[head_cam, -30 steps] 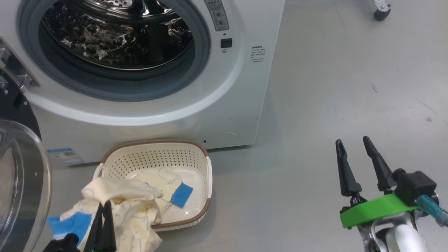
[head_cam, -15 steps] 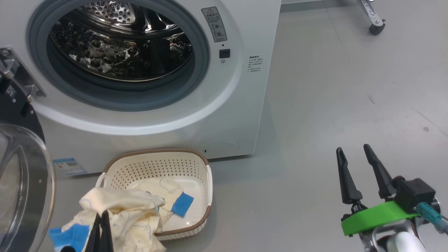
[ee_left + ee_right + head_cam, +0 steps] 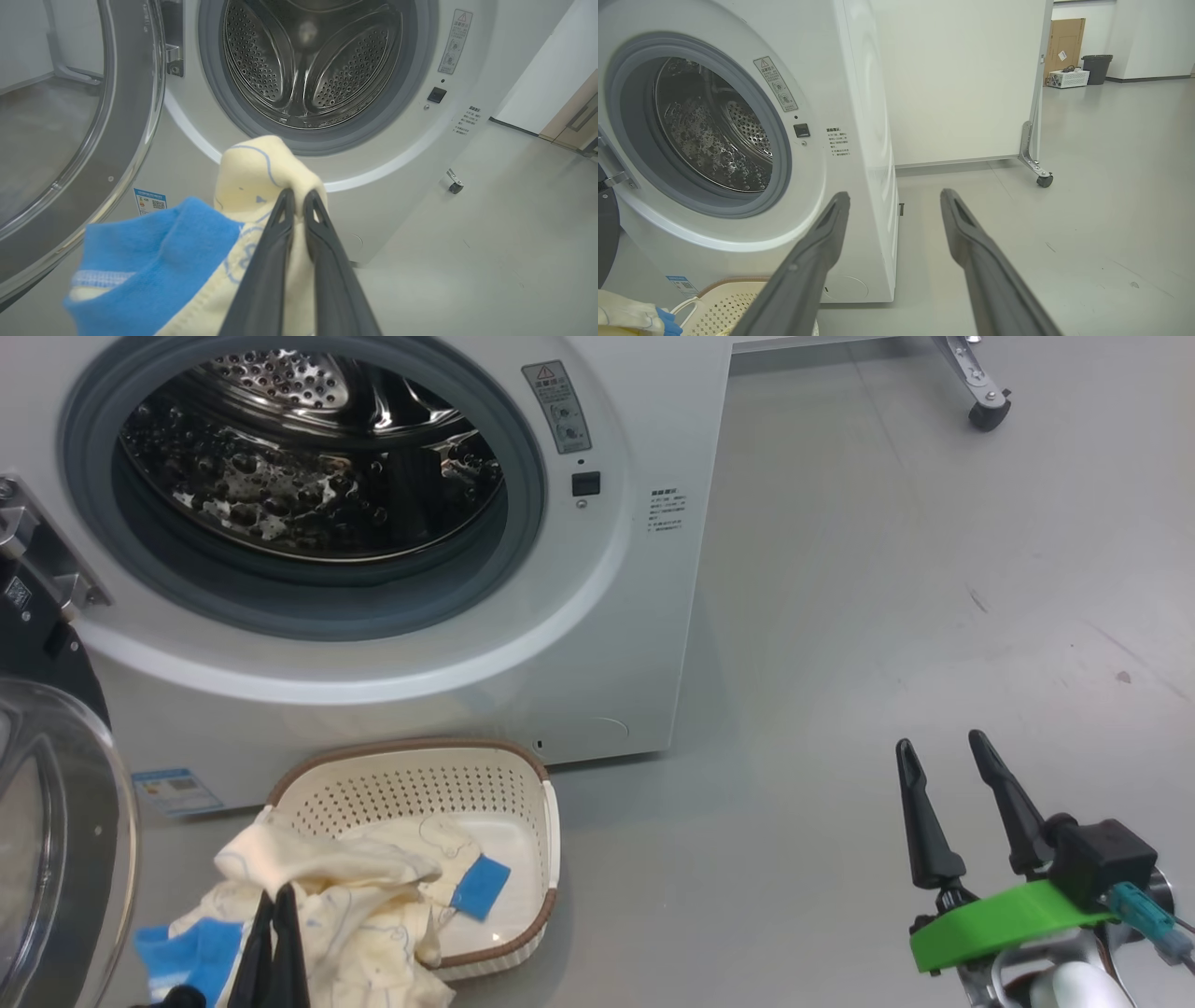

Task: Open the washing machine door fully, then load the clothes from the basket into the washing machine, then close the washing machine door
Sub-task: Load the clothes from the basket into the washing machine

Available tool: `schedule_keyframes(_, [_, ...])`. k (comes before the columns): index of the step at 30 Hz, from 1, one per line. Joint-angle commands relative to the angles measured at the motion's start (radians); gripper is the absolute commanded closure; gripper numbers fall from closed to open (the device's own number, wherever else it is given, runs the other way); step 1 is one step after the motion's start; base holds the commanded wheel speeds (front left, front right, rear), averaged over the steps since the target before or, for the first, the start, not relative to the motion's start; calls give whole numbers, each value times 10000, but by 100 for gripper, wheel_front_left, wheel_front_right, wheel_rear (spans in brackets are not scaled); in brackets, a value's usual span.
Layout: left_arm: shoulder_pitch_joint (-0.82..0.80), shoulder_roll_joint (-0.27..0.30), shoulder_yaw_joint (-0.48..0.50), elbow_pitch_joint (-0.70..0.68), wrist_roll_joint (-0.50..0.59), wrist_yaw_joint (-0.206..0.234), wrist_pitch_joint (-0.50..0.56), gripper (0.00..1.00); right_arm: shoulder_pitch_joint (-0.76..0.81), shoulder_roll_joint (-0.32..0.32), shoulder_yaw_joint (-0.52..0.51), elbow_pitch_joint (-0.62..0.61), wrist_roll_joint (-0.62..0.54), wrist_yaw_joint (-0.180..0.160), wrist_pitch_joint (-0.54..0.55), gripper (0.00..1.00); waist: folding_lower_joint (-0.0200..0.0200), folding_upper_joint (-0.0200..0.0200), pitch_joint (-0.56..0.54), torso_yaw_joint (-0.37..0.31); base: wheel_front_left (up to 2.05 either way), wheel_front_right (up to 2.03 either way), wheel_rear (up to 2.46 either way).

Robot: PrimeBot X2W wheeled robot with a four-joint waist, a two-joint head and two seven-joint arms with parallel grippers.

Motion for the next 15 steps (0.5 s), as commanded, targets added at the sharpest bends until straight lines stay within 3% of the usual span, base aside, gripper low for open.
schedule_keyframes(1, [-255,17,264,-436,197,-20,-143,100,-143,-104,203,-293,-86,35,-65,0,1,-1,29,-10,0,0,0])
schedule_keyframes(8, [-838,49,140,-611,601,-200,-143,100,-188,-104,140,-213,-84,35,-65,0,1,-1,324,-23,0,0,0])
schedule_keyframes(15, [-2406,413,-305,-694,978,-341,-143,100,-456,-104,171,-45,140,35,-65,0,1,-1,891,-53,0,0,0])
